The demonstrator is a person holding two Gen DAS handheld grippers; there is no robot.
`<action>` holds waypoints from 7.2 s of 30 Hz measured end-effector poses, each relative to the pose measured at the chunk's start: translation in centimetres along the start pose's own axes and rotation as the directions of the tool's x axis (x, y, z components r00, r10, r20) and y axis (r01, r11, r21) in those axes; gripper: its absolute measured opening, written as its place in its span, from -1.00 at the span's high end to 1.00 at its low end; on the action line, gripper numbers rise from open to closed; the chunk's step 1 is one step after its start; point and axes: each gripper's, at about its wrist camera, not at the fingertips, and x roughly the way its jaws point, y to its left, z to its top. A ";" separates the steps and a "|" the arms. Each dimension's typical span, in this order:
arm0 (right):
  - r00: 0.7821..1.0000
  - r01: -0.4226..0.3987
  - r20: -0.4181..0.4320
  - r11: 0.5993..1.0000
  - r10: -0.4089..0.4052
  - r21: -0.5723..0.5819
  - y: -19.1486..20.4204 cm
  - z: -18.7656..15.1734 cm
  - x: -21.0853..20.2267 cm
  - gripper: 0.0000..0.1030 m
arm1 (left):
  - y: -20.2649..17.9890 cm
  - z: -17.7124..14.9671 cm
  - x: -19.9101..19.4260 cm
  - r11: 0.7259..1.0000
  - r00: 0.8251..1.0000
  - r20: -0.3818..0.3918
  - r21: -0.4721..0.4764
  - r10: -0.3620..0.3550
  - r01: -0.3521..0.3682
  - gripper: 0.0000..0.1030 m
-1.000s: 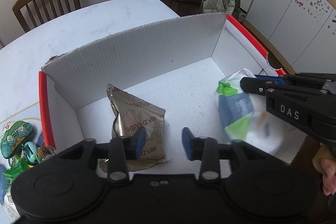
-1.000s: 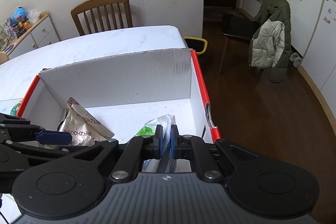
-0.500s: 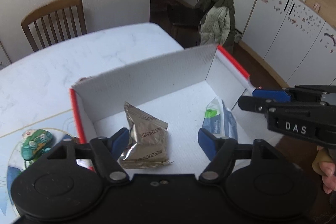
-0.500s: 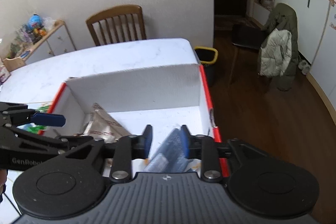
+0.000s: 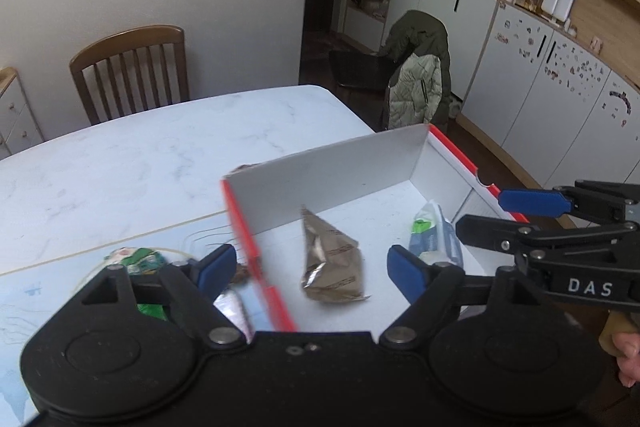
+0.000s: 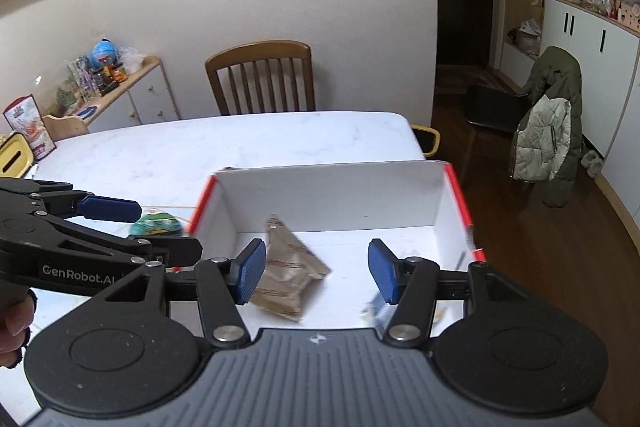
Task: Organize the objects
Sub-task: 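Move both open tools back to the pile of items, then grasp the white plush bunny with left tool while right grasps the black sparkly bag, then carry the bunny with left tool while right carries the black bag over the shoebox, then open the left tool releasing the bunny while right releases the black bag into the box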
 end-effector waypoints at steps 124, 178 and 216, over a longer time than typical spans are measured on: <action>0.996 0.057 -0.061 0.998 -0.057 -0.002 2.9 -1.1 1.1 0.32 | 0.9 -1.6 0.6 0.986 0.991 -0.026 0.105 -0.131 0.133 0.05; 0.960 -0.065 -0.276 0.994 0.038 -0.089 -3.8 -1.4 10.2 0.24 | -6.1 4.1 21.0 0.996 0.939 -0.344 0.093 0.026 0.007 -0.28; 0.993 -0.099 -0.068 0.993 0.094 -0.068 -2.0 -0.3 0.0 0.01 | -3.1 2.3 3.3 0.999 0.999 -0.017 -0.004 0.051 -0.051 -0.65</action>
